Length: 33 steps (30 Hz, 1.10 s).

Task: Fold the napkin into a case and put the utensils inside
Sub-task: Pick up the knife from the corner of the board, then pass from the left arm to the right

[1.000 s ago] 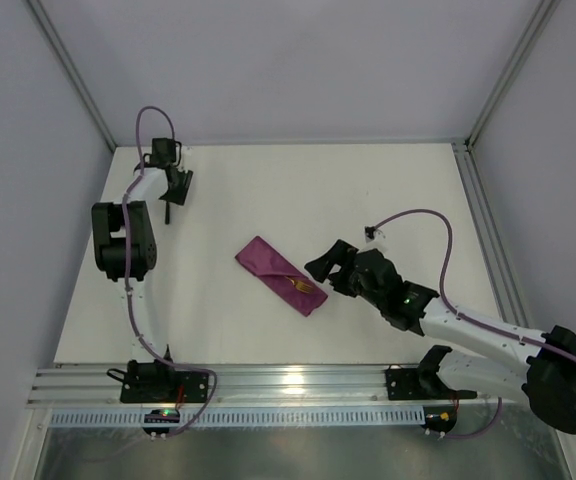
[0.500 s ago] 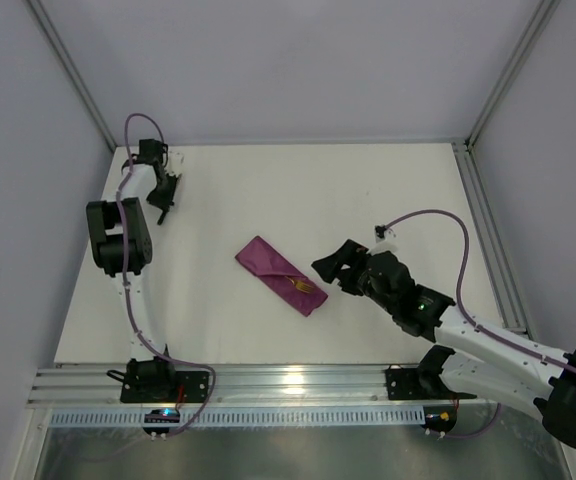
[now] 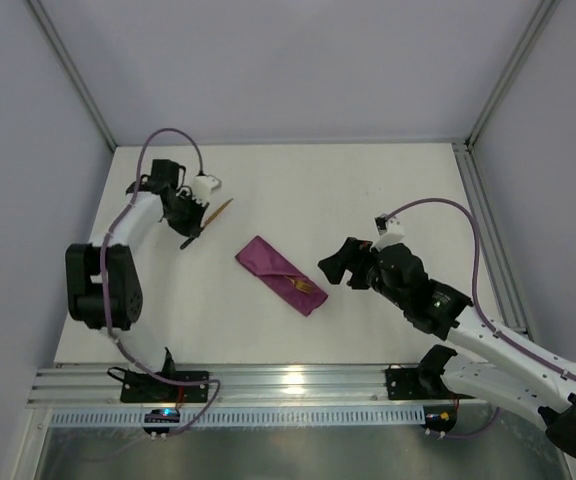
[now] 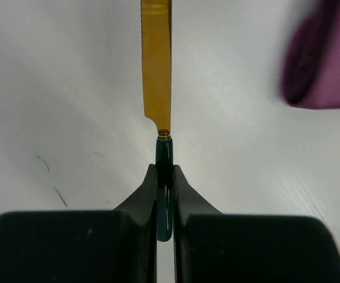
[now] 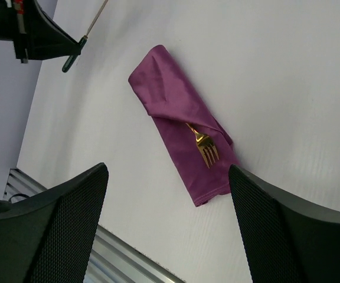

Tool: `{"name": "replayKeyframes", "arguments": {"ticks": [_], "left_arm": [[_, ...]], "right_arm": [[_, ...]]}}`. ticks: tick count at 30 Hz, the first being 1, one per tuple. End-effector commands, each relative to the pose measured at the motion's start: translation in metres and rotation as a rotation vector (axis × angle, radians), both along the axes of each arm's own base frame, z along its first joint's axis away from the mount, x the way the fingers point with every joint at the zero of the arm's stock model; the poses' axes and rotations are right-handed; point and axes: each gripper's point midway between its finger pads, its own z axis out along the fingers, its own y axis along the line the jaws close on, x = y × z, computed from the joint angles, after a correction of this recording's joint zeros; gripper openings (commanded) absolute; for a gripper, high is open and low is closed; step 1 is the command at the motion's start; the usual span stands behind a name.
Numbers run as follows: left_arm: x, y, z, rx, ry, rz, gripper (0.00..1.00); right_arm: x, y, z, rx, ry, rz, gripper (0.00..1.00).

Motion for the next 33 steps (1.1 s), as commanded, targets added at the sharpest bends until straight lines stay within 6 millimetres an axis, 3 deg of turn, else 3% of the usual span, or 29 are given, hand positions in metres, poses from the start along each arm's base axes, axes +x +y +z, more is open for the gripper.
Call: {"name": "replayKeyframes", "arguments": {"ticks": [1,2,3,4,5,7,10,15,17,18,22,23,24,26,27,28,33], "left_arm": [[-0.055,-0.098,0.065,-0.046,-0.2,-0.515,0.0],[-0.072,-0.115,0.067,-0.053,-0.206,-0.608,0.0],[-0.102,-0.142,0.073,-0.051,-0.222,-0.777,0.0],[-0.117,-0.155,0.073,-0.057,-0.223,-0.849,0.0],[-0.134,-0.164,0.065,-0.048,-0.203,-0.926,0.0],[-0.161,-0.186,0.051,0.015,-0.199,-1.129,0.0],[-0.184,-0.209,0.022,0.085,-0.169,-1.373,0.0],[-0.185,-0.248,0.01,0.137,-0.273,-1.564,0.0],[-0.183,-0.261,0.012,0.119,-0.309,-1.594,0.0],[-0.181,-0.266,0.012,0.113,-0.31,-1.595,0.0],[-0.176,-0.27,0.006,0.126,-0.322,-1.589,0.0],[-0.176,-0.27,0.005,0.124,-0.325,-1.589,0.0],[-0.174,-0.272,0.009,0.121,-0.352,-1.585,0.0],[-0.175,-0.268,0.006,0.128,-0.364,-1.581,0.0],[-0.171,-0.272,0.008,0.132,-0.402,-1.573,0.0],[-0.169,-0.271,0.011,0.141,-0.421,-1.566,0.0],[-0.171,-0.272,0.007,0.126,-0.43,-1.561,0.0]], "right_arm": [[0.001,-0.007,0.022,-0.1,-0.052,0.077,0.87],[0.003,-0.013,0.024,-0.105,-0.054,0.068,0.87],[0.004,-0.018,0.024,-0.107,-0.05,0.064,0.87],[0.001,-0.02,0.024,-0.085,-0.033,0.081,0.87],[0.007,-0.035,0.031,-0.052,-0.048,0.039,0.87],[0.003,-0.043,0.026,-0.02,-0.03,0.051,0.86],[0.004,-0.06,0.02,-0.057,-0.014,0.007,0.85],[0.0,-0.058,-0.001,-0.067,0.042,0.025,0.85],[-0.003,-0.051,-0.004,-0.032,0.053,0.055,0.82],[-0.011,-0.043,-0.015,-0.008,0.097,0.103,0.78],[-0.033,-0.034,-0.047,0.022,0.241,0.169,0.55],[-0.038,-0.032,-0.052,0.025,0.254,0.19,0.55],[-0.047,-0.033,-0.07,0.028,0.296,0.203,0.55],[-0.06,-0.016,-0.071,0.119,0.308,0.31,0.55],[-0.071,-0.012,-0.084,0.166,0.369,0.334,0.54],[-0.078,-0.001,-0.074,0.233,0.345,0.421,0.54],[-0.094,0.002,-0.09,0.251,0.381,0.502,0.55]]}}
